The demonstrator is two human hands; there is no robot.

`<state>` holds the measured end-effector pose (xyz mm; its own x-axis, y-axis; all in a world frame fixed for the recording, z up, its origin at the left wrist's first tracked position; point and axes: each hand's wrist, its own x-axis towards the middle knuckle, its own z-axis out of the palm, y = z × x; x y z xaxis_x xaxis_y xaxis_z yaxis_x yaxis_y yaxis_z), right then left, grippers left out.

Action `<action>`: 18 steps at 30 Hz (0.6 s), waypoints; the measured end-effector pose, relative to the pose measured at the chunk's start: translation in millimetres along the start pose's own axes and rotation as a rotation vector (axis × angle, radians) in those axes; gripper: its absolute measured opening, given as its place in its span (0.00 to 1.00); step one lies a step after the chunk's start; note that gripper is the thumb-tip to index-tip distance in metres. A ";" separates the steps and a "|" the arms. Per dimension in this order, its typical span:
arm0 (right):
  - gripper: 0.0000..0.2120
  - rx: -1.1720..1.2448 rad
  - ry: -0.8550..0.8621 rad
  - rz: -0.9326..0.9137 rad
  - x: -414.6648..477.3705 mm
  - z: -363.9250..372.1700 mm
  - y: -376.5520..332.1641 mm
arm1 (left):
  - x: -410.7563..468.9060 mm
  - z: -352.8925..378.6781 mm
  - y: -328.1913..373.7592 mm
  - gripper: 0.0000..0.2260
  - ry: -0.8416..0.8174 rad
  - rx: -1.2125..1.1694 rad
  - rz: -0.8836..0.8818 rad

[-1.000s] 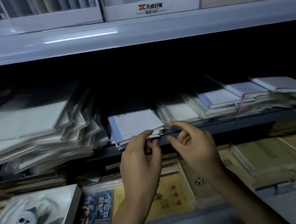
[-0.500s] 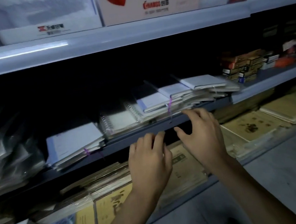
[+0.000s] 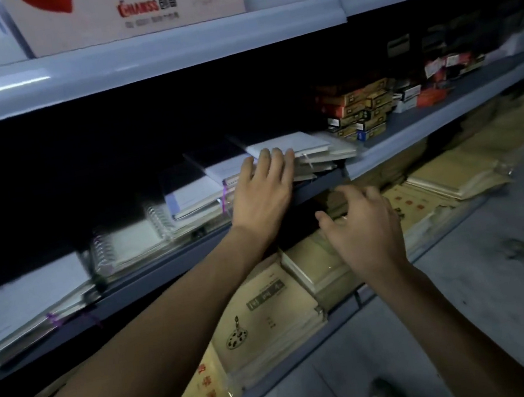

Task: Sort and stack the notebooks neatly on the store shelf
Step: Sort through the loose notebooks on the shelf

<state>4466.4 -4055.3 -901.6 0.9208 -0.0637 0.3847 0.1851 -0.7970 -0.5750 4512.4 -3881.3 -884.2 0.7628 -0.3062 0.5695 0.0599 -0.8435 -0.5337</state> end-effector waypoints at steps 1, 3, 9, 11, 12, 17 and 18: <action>0.27 -0.001 0.004 0.006 1.2 -1.6 2.6 | 4.3 1.7 2.5 0.26 -0.005 0.033 0.019; 0.26 0.000 0.008 0.020 3.7 -4.6 6.2 | 11.0 2.3 6.0 0.26 -0.002 0.057 0.015; 0.23 0.047 -0.021 0.055 7.3 -8.5 3.1 | 31.7 -8.5 4.9 0.20 -0.037 -0.009 -0.057; 0.23 0.077 -0.036 0.065 6.0 -8.7 -1.3 | 35.3 -13.6 4.0 0.21 -0.091 -0.029 -0.069; 0.23 0.091 -0.038 0.071 5.4 -9.1 -4.0 | 36.3 -17.0 3.8 0.21 -0.110 -0.035 -0.078; 0.21 0.188 -0.056 0.112 4.0 -9.7 -14.5 | 35.3 -31.5 3.5 0.23 -0.136 -0.103 -0.137; 0.21 0.204 -0.063 0.119 4.0 -10.0 -15.7 | 33.0 -33.7 2.6 0.22 -0.135 -0.108 -0.143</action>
<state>4463.7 -4049.0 -883.8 0.9586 -0.1074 0.2638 0.1337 -0.6480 -0.7498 4516.1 -3908.5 -845.7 0.8314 -0.1243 0.5416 0.1097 -0.9187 -0.3793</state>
